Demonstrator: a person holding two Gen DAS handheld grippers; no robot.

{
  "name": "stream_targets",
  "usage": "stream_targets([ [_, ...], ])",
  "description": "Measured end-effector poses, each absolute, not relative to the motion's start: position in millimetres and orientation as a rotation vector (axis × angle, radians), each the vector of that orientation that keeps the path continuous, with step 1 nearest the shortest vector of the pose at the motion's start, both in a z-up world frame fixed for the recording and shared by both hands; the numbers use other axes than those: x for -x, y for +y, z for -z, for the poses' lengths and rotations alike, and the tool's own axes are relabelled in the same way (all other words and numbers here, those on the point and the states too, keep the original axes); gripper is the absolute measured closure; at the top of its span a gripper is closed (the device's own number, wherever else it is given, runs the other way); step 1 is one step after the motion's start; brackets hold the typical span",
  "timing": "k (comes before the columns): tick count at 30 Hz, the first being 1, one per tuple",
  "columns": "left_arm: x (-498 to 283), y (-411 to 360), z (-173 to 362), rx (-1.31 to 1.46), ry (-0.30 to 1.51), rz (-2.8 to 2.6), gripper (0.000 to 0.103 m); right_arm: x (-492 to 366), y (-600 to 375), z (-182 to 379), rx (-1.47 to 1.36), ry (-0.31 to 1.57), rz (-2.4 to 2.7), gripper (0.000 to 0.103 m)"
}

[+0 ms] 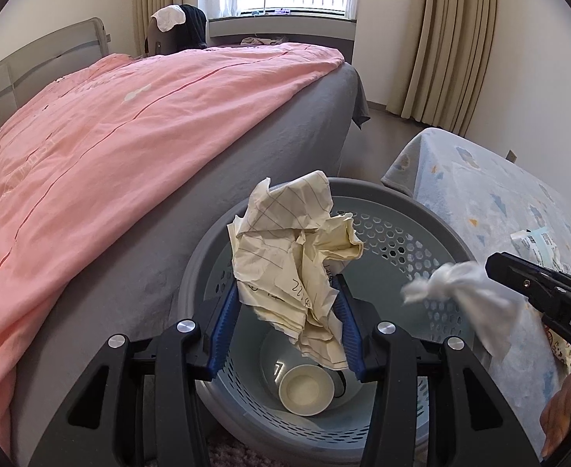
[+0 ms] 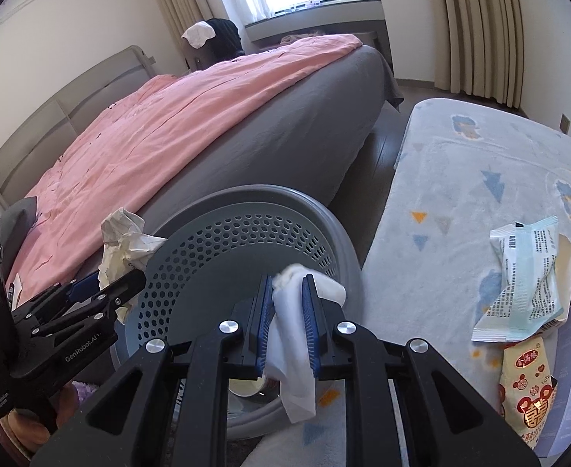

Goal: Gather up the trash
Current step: 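Open both grippers to drop the paper and cloth into the basket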

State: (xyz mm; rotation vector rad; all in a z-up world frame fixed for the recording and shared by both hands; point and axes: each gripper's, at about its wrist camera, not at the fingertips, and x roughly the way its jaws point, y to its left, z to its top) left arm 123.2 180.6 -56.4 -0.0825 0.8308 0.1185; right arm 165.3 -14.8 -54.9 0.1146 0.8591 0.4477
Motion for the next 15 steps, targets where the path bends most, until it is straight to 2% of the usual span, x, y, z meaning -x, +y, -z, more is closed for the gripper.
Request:
stream_targets([
  [5, -124.9, 182.4, 59.9, 0.091, 0.842, -0.119, 0.057, -171.3, -7.6, 55.6, -0.106, 0.865, -0.458, 0.085],
  [11, -126.1, 185.3, 60.8, 0.104, 0.851, -0.121, 0.042, -169.2, -6.8, 53.6, -0.104, 0.859, -0.449, 0.084],
  [15, -125.2, 186.9, 61.1, 0.11, 0.853, -0.132, 0.04, -167.2, -10.2, 54.2, -0.117, 0.856, -0.436, 0.07],
])
